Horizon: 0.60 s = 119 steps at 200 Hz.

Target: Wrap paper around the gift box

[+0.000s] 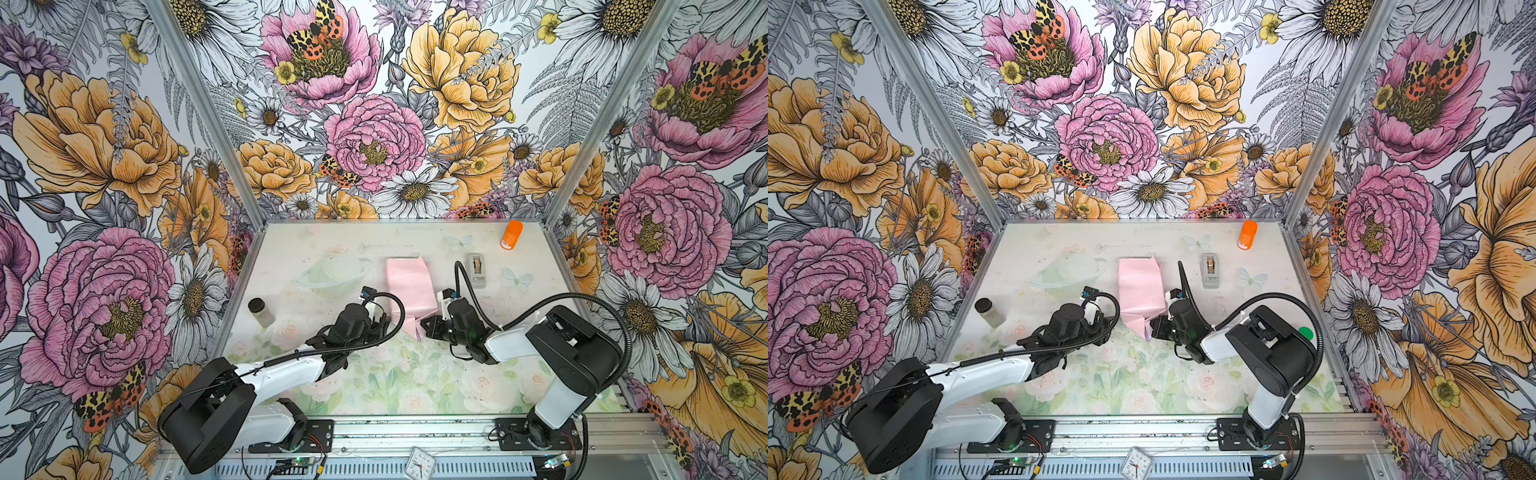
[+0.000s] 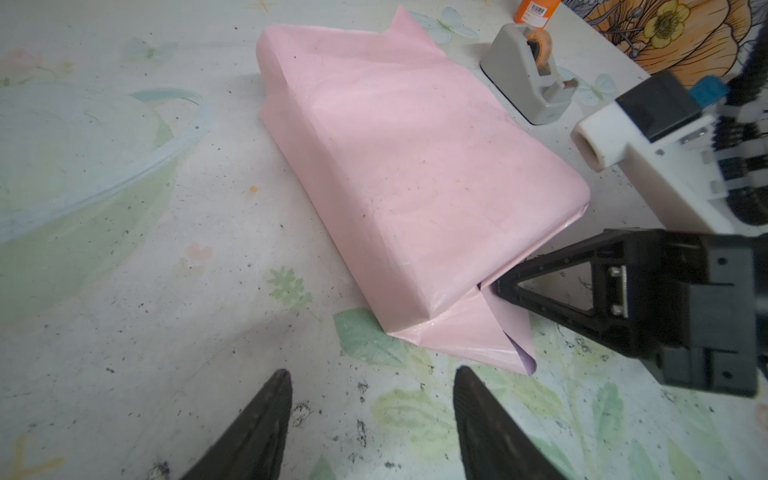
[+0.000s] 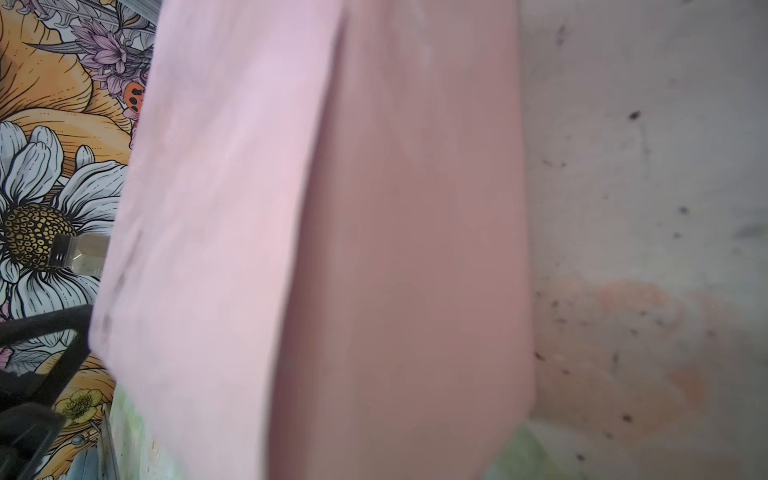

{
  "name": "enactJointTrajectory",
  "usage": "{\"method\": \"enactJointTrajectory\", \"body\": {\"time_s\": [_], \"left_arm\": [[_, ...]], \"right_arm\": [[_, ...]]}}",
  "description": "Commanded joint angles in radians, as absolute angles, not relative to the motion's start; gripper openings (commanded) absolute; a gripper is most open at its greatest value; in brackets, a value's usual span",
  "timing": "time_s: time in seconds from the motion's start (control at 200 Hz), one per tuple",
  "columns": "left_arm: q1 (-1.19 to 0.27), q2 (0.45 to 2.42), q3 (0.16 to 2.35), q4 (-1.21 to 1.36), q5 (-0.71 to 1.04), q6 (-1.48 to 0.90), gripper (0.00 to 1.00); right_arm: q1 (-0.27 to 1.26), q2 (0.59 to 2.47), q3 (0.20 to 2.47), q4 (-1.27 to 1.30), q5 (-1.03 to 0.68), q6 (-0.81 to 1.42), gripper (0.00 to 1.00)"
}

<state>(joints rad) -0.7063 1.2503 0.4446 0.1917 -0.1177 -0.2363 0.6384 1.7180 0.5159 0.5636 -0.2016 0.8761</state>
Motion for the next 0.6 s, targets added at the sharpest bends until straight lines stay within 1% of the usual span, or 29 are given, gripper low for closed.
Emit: {"method": "enactJointTrajectory", "body": {"time_s": [0.0,0.175,0.365,0.535,0.59], "left_arm": [[-0.698,1.255,0.442,0.227,-0.095,-0.234,0.63],[-0.699,1.258,0.445,0.229,-0.081,-0.225,0.62],[-0.720,1.283,0.444,0.264,-0.035,-0.194,0.56],[-0.739,1.320,0.445,0.292,-0.033,-0.204,0.55],[-0.742,1.332,0.446,0.301,-0.024,-0.206,0.53]], "right_arm": [[0.646,1.745,0.541,0.622,-0.164,0.883,0.00],[0.646,1.761,0.543,0.661,-0.154,0.894,0.00],[0.646,1.748,0.541,0.671,-0.161,0.896,0.00],[0.647,1.742,0.541,0.674,-0.165,0.896,0.00],[0.647,1.750,0.541,0.662,-0.161,0.893,0.00]]}}
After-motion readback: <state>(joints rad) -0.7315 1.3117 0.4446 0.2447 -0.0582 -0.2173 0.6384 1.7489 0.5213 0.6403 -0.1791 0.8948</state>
